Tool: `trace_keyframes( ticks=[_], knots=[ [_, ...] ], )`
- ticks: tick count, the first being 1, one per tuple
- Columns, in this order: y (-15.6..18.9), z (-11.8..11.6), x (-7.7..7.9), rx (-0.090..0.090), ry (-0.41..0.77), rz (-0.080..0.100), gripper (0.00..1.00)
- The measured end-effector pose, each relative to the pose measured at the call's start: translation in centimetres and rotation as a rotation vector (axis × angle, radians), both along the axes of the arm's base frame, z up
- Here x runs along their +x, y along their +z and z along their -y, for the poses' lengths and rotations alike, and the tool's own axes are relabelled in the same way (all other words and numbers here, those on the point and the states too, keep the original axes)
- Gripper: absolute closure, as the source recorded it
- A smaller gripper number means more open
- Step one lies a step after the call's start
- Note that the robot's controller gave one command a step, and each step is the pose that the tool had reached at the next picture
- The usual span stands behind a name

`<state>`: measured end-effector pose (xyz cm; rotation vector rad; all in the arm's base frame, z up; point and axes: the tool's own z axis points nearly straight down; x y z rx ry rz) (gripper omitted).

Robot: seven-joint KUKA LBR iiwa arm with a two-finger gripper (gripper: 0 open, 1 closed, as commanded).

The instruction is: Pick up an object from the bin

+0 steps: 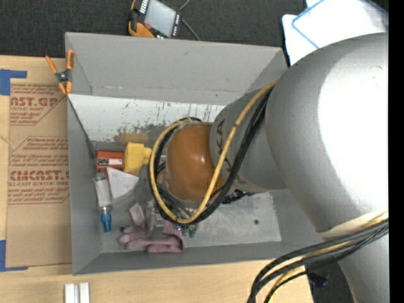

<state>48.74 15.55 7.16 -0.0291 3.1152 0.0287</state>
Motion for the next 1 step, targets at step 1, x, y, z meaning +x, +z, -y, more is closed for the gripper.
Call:
trace_keyframes(
  ticks=[1],
  knots=[
    [7.98, -0.94, 1.10, -0.001, 0.038, 0.005, 1.00]
  ],
)
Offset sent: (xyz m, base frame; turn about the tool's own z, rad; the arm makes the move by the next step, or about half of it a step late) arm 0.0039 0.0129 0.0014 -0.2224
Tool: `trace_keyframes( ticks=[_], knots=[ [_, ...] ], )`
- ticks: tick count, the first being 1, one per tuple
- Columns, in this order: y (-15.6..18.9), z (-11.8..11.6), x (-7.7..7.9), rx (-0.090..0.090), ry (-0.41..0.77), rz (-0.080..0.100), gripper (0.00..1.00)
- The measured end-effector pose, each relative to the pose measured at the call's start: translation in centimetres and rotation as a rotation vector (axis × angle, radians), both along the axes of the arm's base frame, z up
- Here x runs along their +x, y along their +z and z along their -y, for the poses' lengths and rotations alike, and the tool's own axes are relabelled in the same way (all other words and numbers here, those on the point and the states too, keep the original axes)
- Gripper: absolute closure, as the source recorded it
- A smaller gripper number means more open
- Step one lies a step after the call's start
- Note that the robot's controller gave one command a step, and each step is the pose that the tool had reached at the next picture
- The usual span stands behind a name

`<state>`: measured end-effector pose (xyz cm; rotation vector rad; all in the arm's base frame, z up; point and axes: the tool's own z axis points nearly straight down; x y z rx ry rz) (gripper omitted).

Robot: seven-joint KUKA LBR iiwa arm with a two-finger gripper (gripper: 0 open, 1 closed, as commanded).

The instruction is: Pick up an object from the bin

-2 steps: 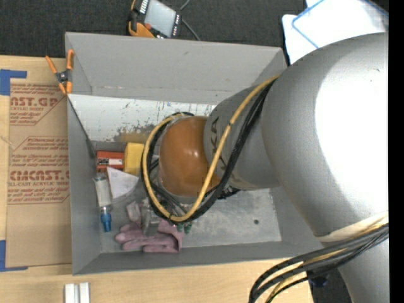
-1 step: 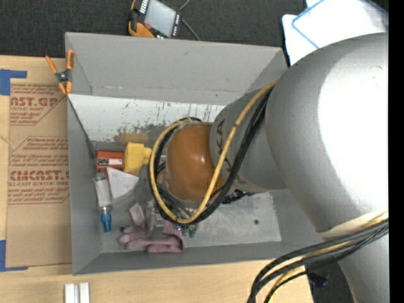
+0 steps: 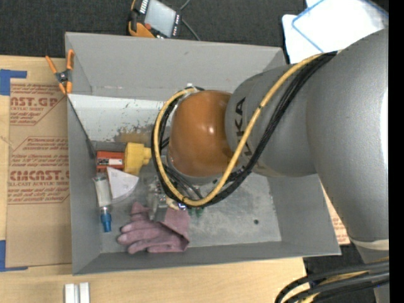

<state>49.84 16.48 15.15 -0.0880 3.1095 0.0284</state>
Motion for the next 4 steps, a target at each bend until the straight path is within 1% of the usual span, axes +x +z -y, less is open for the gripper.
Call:
trace_keyframes(
  ticks=[1, 2, 3, 4],
  knots=[
    [-7.7, -0.4, -0.7, -0.008, 0.179, -0.013, 1.00],
    [-8.4, -0.2, -0.7, -0.005, 0.156, -0.010, 1.00],
    [-6.6, 0.6, -0.3, -0.005, 0.153, -0.020, 1.00],
    [-4.4, 0.3, 0.1, -0.010, 0.264, -0.005, 1.00]
  ],
)
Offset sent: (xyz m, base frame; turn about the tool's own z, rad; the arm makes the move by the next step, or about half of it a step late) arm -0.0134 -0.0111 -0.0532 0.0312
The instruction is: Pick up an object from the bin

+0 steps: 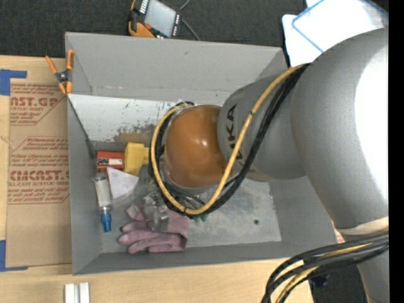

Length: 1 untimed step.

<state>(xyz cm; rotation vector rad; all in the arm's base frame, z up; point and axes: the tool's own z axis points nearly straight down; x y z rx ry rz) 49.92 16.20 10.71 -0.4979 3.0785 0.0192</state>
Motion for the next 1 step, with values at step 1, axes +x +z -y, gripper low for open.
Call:
trace_keyframes(
  ticks=[1],
  knots=[
    [-1.24, -1.01, -0.13, 0.002, 0.125, 0.001, 1.00]
  ],
)
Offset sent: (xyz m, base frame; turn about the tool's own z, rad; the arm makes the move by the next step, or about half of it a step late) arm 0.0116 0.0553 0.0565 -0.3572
